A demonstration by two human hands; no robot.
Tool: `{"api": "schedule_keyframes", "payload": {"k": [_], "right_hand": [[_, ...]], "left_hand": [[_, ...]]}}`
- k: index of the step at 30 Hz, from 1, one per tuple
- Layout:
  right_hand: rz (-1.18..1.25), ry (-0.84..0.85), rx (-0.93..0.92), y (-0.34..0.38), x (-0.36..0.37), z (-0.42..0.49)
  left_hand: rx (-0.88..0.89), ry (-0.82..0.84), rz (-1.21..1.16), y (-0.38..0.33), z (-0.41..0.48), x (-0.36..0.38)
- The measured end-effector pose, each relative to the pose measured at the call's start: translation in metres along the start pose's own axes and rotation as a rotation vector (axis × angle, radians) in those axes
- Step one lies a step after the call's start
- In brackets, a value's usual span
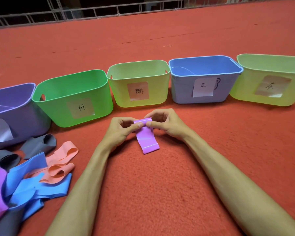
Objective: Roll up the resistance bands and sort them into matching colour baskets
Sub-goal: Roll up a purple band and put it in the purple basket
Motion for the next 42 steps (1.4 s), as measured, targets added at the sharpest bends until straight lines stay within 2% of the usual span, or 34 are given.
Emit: {"api": "schedule_keyframes", "payload": {"k": [6,19,28,42], "right_hand": [[-0.013,-0.035,0.083,-0.0047,0.0012,0.0050],[-0.002,0.024,-0.008,0.0009,0.0004,0.0009],[0.007,-0.022,0.068,-0.0010,0.0028,0.0036],[0.002,-0.004,-0.004,-0.0016,0.0013,0.0016]], "left_hand": [[0.025,-0.007,-0.012,-0.0010,-0.0003,-0.0010],[-0.022,0.019,0.034,0.0004,0.0005,0.0012],[0.020,-0.010,0.001,0.0012,0.0006,-0.0018],[-0.011,0.017,0.036,0.0023,0.0012,-0.0016]]}}
Point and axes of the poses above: each hand's wrist, its own z-axis towards the middle knuckle, its own x-axis out of the palm, y = z × x, the point moved 3 cm from there along z, towards the middle knuckle, and after that the axes turned 7 degrees about x, right-handed, at the moved point
